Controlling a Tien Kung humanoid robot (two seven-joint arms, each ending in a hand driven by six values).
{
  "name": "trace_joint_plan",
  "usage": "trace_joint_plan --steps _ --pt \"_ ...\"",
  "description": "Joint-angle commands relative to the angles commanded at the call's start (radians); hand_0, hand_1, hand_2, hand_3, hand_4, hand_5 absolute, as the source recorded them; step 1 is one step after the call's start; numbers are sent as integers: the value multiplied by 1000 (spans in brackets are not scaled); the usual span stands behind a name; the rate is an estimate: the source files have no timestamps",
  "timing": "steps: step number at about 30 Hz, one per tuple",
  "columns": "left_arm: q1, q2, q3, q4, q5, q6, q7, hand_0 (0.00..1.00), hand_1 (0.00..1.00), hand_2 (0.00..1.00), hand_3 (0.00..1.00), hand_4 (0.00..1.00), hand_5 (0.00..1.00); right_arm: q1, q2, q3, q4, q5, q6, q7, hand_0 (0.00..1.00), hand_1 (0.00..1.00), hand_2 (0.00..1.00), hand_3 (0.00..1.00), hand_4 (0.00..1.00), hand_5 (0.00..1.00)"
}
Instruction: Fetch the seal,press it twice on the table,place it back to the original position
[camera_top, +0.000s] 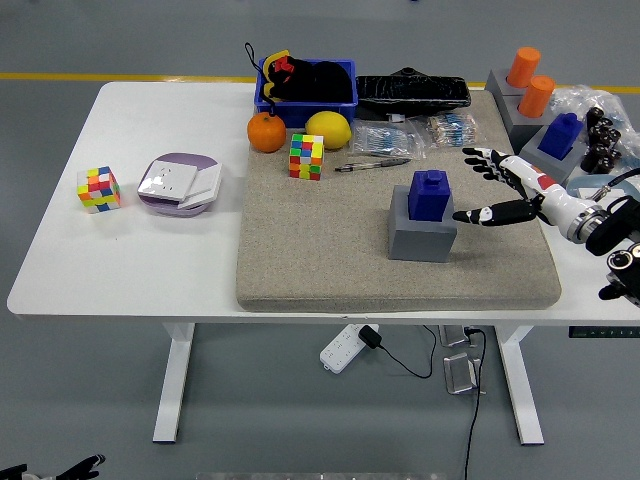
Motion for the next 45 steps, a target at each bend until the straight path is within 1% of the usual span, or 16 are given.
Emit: trace_joint_plan --steps 9,13,17,18,23,24,26,29,30,35,36,39,41,42,45 --pt "1 -8 9 1 -13 -2 -4 814 790 768 804 695 424 -82 -50 143 34 -60 45 -31 998 998 998 998 998 342" --pt "0 -11 -1 2 -4 -2 0 814 790 768 804 695 424 -115 -62 199 48 -76 59 -44 998 998 998 998 998 327" --pt "-4 -12 14 1 -21 -4 -6 814 790 768 804 695 424 -153 -73 265 74 -90 71 -58 998 998 998 998 998 327" --pt "-5 -12 14 1 -21 -4 -6 814 791 768 804 694 424 -166 -76 285 82 -95 70 -60 998 998 998 998 998 363" --pt "-6 -11 14 1 -23 -4 -6 814 791 768 804 694 424 -223 -85 371 114 -94 56 -53 998 998 998 998 998 363" --pt "-5 -11 14 2 -23 -3 -6 814 790 768 804 695 424 -231 -86 383 118 -93 53 -52 998 998 989 998 998 402" --pt "-4 -12 6 2 -14 -3 -2 814 790 768 804 695 424 -252 -89 409 134 -85 47 -50 998 998 989 998 998 402" --pt "-4 -13 13 2 -21 -2 -3 814 790 768 804 695 424 -277 -89 449 161 -74 36 -48 998 998 989 998 998 402" --pt "-5 -13 14 2 -22 -1 -3 814 791 768 804 694 425 -284 -89 460 169 -70 30 -46 977 964 949 986 998 398" --pt "-12 -11 6 0 -13 5 -7 814 791 768 804 694 425 -317 -84 526 213 -68 2 -37 977 964 949 986 998 398" --pt "-13 -11 10 0 -16 5 -7 814 790 768 804 694 424 -321 -82 535 218 -67 -2 -37 918 920 899 899 998 295" --pt "-13 -11 14 1 -16 5 -3 814 790 768 804 694 424 -334 -76 561 234 -62 -13 -33 918 920 899 899 998 295" --pt "-11 -12 14 1 -16 6 -3 814 790 768 804 694 424 -343 -74 569 242 -52 -34 -23 918 920 899 899 998 295" --pt "-11 -12 14 1 -15 7 -2 814 790 767 804 693 426 -347 -72 572 245 -52 -39 -19 871 840 839 804 967 250" --pt "-12 -14 14 0 -17 7 -5 814 790 767 804 693 426 -356 -63 589 254 -58 -41 -16 871 840 839 804 967 250"
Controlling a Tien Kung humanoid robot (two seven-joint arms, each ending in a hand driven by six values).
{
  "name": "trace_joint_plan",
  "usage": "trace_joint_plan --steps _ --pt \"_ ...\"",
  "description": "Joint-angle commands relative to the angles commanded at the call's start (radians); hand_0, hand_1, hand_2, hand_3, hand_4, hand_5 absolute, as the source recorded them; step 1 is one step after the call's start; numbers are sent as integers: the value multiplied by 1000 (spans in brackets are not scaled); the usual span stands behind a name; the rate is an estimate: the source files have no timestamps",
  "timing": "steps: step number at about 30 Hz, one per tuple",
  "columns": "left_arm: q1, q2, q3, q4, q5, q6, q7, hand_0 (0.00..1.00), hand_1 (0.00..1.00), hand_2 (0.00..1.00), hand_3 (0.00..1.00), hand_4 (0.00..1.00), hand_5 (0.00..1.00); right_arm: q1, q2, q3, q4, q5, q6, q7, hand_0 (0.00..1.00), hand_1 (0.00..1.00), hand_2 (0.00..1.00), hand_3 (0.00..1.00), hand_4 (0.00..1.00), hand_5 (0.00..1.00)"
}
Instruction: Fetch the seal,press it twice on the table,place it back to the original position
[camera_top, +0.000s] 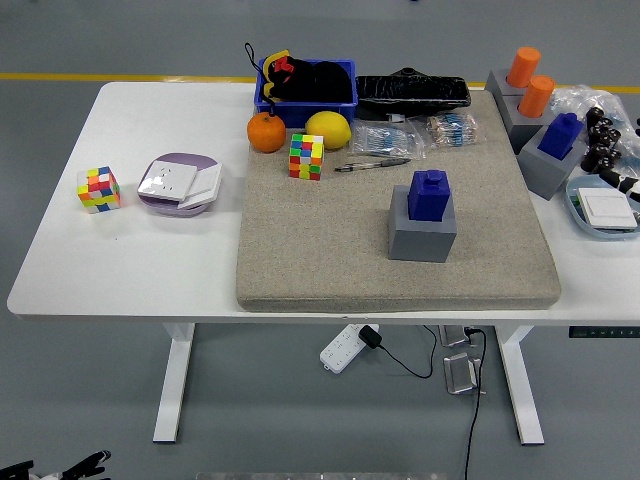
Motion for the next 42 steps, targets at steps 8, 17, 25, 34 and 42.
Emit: trace_joint_plan --steps 8,17,25,34,42 --pt "5 -1 0 0 0 0 2 814 789 768 803 693 426 -17 12 44 18 -25 1 -8 864 829 831 794 935 218" --pt "7 5 0 0 12 5 6 812 789 768 803 690 426 -36 29 71 17 -35 -1 -16 859 817 807 778 923 215" --pt "4 9 0 -2 20 8 7 813 789 768 804 688 427 -34 22 66 16 -34 -1 -19 855 801 791 768 911 215" --pt "6 12 -12 -1 39 11 12 813 789 766 802 685 428 -37 23 65 22 -34 11 -24 844 776 773 744 901 200" --pt "12 10 -5 -1 30 11 10 813 789 765 802 684 429 -40 23 68 27 -36 8 -26 841 770 770 735 892 205"
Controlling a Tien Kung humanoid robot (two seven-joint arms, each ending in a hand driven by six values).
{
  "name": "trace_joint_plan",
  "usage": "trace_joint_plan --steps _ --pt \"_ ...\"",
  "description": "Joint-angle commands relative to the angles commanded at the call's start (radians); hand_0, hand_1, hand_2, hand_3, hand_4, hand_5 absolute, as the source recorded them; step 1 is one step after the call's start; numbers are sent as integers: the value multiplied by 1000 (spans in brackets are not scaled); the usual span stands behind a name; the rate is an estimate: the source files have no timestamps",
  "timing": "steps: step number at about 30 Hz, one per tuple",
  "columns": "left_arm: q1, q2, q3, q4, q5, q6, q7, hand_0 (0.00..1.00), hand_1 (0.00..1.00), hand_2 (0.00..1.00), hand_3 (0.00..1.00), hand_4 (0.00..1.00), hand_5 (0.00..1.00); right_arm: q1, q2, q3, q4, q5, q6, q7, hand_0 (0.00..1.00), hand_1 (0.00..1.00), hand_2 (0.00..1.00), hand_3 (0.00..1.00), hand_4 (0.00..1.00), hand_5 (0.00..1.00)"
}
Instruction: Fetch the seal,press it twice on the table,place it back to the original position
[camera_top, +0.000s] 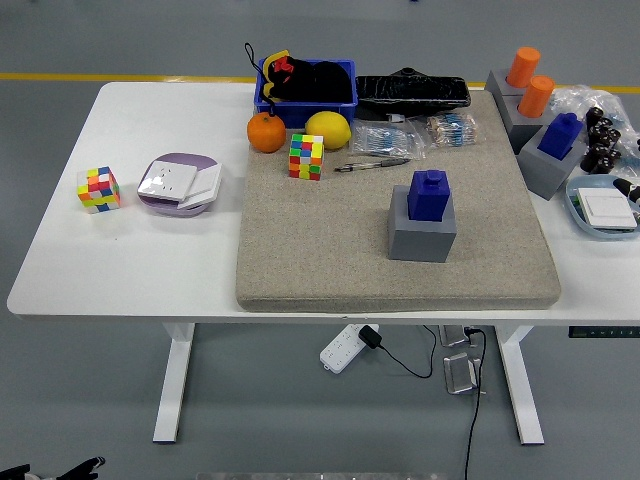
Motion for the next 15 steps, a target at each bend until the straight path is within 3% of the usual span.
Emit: trace_joint_plan --steps 15 --pt "2 -2 5 1 -14 1 -5 812 788 764 801 679 432 -4 2 -4 2 -3 3 -2 830 755 757 728 880 209"
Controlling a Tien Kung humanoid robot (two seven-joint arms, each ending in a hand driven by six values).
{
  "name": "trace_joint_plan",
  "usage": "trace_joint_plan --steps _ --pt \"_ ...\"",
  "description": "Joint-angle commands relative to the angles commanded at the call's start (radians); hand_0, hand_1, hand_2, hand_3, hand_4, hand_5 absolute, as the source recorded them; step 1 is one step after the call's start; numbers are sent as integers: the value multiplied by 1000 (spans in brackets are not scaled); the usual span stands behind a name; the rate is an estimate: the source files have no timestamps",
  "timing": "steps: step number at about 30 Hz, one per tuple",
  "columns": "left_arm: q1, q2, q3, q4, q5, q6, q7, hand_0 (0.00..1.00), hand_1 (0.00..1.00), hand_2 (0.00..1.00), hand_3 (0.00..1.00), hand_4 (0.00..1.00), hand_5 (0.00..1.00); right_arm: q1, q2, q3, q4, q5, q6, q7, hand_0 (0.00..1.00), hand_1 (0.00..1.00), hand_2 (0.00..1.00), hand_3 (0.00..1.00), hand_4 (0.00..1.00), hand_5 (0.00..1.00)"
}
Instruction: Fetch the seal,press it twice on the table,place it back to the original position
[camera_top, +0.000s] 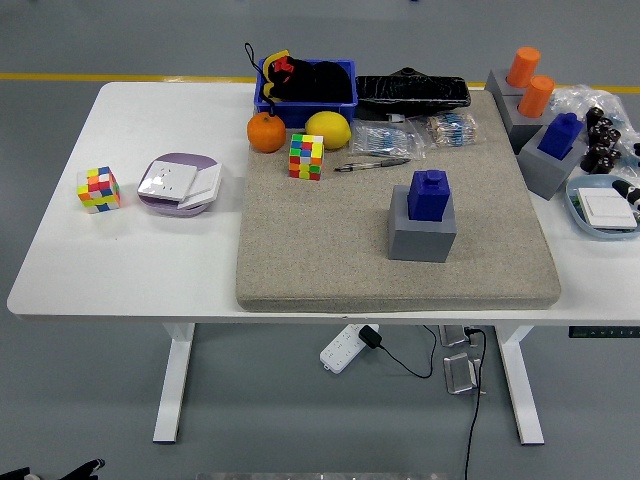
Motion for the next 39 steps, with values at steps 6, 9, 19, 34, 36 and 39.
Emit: trace_joint_plan --steps 6,9,19,34,36,39 --pt "0 -1 0 0 -3 0 -1 812 787 763 801 679 433 -1 -1 0 3 0 0 -1 830 748 757 726 875 212" --pt "3 -1 0 1 -4 0 0 812 787 763 801 679 433 0 -2 1 4 -1 0 -1 830 748 757 726 875 212" --pt "1 1 0 1 -7 1 0 811 787 763 801 678 433 14 0 -16 -9 2 1 -2 824 744 750 721 868 209" --pt "2 11 0 2 -15 2 1 811 787 763 801 679 436 49 22 -36 -31 4 2 -4 822 741 748 718 861 211" --pt "2 11 0 2 -16 2 1 811 786 763 801 679 436 51 22 -40 -31 3 2 -5 822 740 748 715 858 212" --pt "-1 10 0 1 -21 2 -1 811 786 763 801 679 436 53 20 -46 -31 2 3 -6 822 740 748 715 858 212"
